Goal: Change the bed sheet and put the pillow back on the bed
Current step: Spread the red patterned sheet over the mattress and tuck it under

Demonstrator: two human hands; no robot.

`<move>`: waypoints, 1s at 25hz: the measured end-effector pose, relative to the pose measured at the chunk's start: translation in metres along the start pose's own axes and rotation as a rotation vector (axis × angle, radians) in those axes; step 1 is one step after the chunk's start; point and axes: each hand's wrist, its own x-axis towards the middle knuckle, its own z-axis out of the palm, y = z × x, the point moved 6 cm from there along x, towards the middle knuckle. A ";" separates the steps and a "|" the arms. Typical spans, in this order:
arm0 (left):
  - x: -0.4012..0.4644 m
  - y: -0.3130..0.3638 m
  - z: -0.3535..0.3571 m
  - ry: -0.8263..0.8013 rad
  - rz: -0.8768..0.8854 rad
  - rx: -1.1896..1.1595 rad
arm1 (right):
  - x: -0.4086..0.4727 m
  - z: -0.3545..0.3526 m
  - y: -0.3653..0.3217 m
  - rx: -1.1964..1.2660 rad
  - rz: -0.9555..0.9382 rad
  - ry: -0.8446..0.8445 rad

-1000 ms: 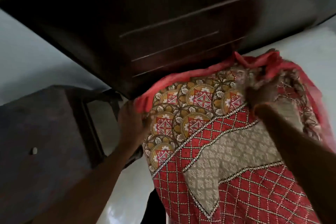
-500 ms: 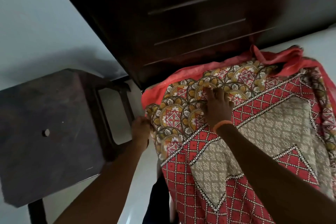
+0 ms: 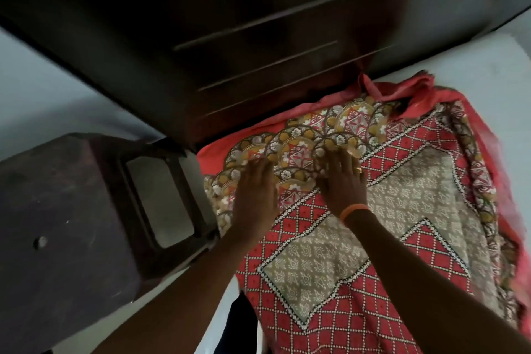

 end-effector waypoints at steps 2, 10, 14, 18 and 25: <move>0.019 0.041 0.030 -0.235 0.182 0.184 | -0.001 -0.012 0.046 0.038 0.176 0.056; 0.084 0.147 0.105 -0.671 0.276 0.421 | -0.001 -0.066 0.244 0.162 0.611 0.199; 0.164 0.207 0.141 -0.596 0.308 0.383 | 0.025 -0.091 0.296 0.147 0.670 0.287; 0.233 0.244 0.163 -0.479 0.361 0.270 | 0.044 -0.082 0.338 0.288 0.707 0.379; 0.254 0.246 0.190 -0.641 0.271 0.474 | 0.062 -0.075 0.366 0.354 0.740 0.291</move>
